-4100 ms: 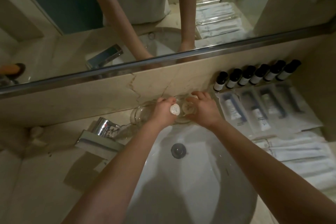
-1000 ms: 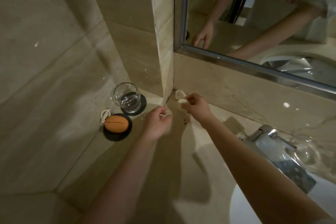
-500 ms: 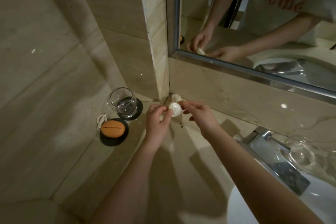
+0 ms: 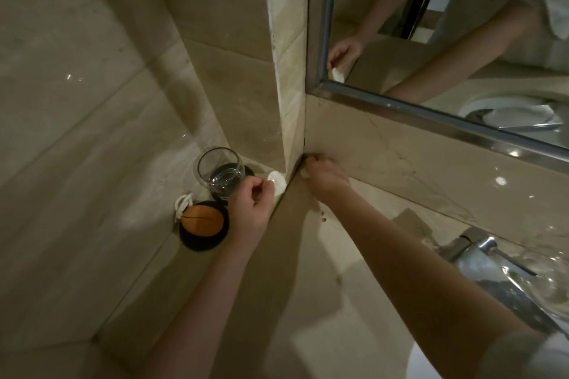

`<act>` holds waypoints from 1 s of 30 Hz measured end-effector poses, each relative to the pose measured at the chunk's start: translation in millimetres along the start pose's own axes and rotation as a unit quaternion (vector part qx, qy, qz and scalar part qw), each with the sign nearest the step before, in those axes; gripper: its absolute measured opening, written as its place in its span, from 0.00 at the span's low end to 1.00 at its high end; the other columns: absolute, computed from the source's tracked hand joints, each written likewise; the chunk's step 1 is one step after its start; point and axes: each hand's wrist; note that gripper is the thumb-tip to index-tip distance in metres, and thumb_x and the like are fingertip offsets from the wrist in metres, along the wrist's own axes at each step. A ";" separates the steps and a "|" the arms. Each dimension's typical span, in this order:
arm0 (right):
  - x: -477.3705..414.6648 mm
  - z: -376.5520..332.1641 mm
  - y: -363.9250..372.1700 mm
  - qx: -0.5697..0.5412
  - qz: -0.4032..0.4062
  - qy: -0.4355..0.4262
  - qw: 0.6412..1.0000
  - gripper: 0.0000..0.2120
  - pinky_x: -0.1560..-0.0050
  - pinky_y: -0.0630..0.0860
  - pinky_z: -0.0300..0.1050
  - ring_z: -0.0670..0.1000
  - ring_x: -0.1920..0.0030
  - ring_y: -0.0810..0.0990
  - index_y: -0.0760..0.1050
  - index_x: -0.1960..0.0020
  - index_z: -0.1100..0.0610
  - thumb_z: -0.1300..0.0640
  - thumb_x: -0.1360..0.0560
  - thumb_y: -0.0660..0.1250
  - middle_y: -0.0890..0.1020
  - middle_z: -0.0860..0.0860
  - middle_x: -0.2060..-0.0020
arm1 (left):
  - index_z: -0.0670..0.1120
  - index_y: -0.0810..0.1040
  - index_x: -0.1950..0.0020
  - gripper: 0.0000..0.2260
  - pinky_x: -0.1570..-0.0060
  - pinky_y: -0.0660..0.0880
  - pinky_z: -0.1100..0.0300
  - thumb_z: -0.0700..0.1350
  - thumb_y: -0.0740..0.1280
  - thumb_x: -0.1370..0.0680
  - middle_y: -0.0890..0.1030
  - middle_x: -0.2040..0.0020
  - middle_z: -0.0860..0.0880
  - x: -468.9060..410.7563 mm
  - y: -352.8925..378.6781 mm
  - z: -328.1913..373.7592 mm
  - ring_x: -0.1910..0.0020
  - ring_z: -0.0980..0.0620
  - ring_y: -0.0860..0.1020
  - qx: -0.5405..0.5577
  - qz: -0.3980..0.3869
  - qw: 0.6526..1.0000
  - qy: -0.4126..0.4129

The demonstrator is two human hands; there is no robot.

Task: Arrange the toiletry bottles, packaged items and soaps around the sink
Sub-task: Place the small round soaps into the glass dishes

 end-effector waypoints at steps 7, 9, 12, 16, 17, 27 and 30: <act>4.0 3.6 -13.3 0.034 -0.028 -0.070 0.997 0.22 0.45 0.73 0.50 0.57 0.40 0.75 0.67 0.36 0.57 0.53 0.27 0.67 0.75 0.56 0.39 | 0.46 0.71 0.64 0.10 0.63 0.76 0.60 0.38 0.65 0.24 0.78 0.65 0.50 10.6 3.7 5.3 0.70 0.63 0.79 0.060 -0.022 0.996 -0.060; 4.1 7.0 -13.6 0.042 -0.029 -0.086 0.995 0.21 0.45 0.74 0.49 0.56 0.41 0.77 0.69 0.37 0.55 0.51 0.27 0.65 0.77 0.54 0.40 | 0.42 0.72 0.63 0.08 0.64 0.74 0.62 0.37 0.65 0.24 0.77 0.67 0.49 13.3 0.4 8.7 0.72 0.63 0.77 0.044 -0.027 0.997 -0.056; 12.0 9.4 -14.1 0.020 -0.051 -0.089 0.995 0.19 0.48 0.75 0.48 0.56 0.43 0.77 0.69 0.38 0.55 0.51 0.27 0.65 0.78 0.54 0.43 | 0.39 0.72 0.61 0.06 0.64 0.71 0.61 0.37 0.66 0.26 0.75 0.67 0.44 16.2 -6.2 14.9 0.68 0.55 0.74 0.026 -0.031 0.997 -0.062; 46.2 7.5 -29.6 -0.187 0.013 -0.068 0.980 0.13 0.55 0.69 0.44 0.55 0.52 0.76 0.73 0.44 0.58 0.57 0.27 0.65 0.78 0.55 0.53 | 0.40 0.72 0.59 0.05 0.63 0.68 0.58 0.41 0.66 0.26 0.75 0.64 0.45 23.5 -15.1 28.2 0.65 0.51 0.71 0.015 -0.047 0.994 -0.093; 58.5 7.7 -34.4 -0.251 0.034 -0.058 0.966 0.13 0.56 0.69 0.43 0.53 0.55 0.75 0.73 0.45 0.58 0.58 0.28 0.67 0.77 0.53 0.56 | 0.40 0.72 0.59 0.05 0.63 0.68 0.58 0.41 0.66 0.26 0.75 0.64 0.45 26.8 -16.4 33.1 0.65 0.51 0.71 0.018 -0.046 0.995 -0.091; 225.4 31.5 -72.3 -0.690 0.075 -0.029 0.719 0.13 0.53 0.75 0.44 0.51 0.59 0.81 0.77 0.45 0.54 0.67 0.26 0.64 0.80 0.52 0.51 | 0.47 0.67 0.64 0.10 0.58 0.69 0.54 0.51 0.65 0.36 0.74 0.61 0.44 92.2 -15.7 91.2 0.58 0.41 0.76 0.123 -0.079 0.982 -0.117; 268.8 47.9 -75.0 -0.800 0.049 -0.030 0.597 0.14 0.59 0.73 0.43 0.51 0.63 0.78 0.78 0.48 0.56 0.70 0.25 0.59 0.81 0.53 0.55 | 0.46 0.67 0.63 0.07 0.57 0.69 0.54 0.44 0.64 0.30 0.81 0.61 0.43 120.2 -2.5 107.1 0.59 0.44 0.79 0.174 -0.119 0.969 -0.131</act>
Point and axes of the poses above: each hand's wrist, its own x-axis away from the middle knuckle, its own y-axis out of the palm, z = x × y
